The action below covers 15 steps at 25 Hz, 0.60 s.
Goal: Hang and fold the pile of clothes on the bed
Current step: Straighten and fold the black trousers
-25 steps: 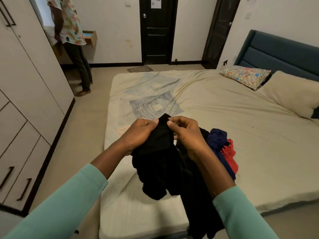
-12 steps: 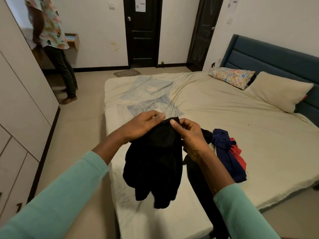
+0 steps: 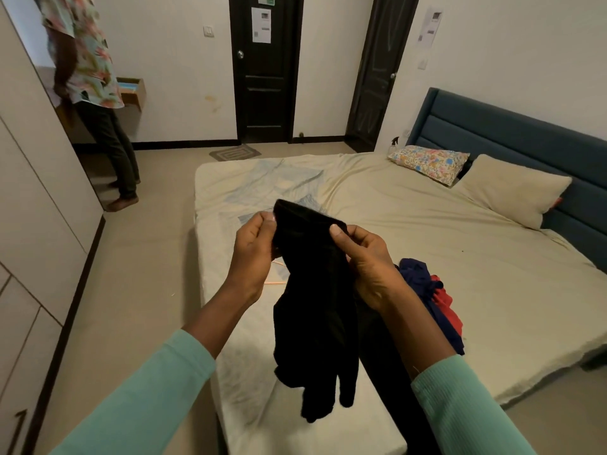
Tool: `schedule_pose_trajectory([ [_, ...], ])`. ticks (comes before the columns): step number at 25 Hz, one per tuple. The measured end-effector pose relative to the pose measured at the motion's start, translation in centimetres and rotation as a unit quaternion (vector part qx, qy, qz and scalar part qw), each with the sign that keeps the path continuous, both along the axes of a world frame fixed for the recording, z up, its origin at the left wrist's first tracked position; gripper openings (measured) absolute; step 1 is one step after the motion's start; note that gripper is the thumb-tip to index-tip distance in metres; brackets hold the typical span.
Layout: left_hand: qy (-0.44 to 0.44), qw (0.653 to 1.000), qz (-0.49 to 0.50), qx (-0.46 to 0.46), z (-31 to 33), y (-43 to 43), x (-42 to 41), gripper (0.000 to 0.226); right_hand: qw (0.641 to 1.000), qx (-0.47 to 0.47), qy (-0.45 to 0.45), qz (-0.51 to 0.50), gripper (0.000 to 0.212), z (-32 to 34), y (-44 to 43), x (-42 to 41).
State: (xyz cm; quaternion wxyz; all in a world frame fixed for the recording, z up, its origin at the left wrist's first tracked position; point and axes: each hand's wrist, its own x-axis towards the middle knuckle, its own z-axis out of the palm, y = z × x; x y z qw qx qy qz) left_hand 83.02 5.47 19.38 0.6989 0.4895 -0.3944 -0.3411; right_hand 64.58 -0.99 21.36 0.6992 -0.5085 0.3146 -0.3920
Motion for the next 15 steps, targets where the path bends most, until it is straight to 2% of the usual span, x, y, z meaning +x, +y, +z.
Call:
schedule_pose_trajectory([
  [2, 0.029, 0.999, 0.028, 0.006, 0.9, -0.4, 0.3, 0.028, 0.995, -0.067, 0.072, 0.001, 0.016, -0.3, -0.4, -1.7],
  [4, -0.015, 0.999, 0.036, 0.012, 1.7, -0.7, 0.4, 0.028, 0.981, -0.133, 0.139, -0.019, 0.017, -1.0, -0.7, -3.0],
  [6, -0.06, 0.998, 0.016, 0.024, 2.6, -0.8, -0.3, 0.029, 0.975, -0.155, 0.157, -0.041, 0.021, -1.6, -0.7, -4.0],
  [9, -0.107, 0.992, -0.044, 0.051, 4.1, -0.7, -1.1, 0.029, 0.98, -0.132, 0.12, -0.082, 0.019, -2.0, -0.8, -5.2],
  [12, -0.221, 0.966, -0.09, 0.102, 5.5, -0.3, -1.4, 0.029, 0.982, -0.14, 0.073, -0.108, 0.013, -1.3, -0.6, -6.5],
  [15, -0.17, 0.985, -0.02, 0.015, 7.2, -0.2, -2.9, 0.02, 0.981, -0.148, -0.006, -0.126, 0.013, 0.1, -0.1, -7.0],
])
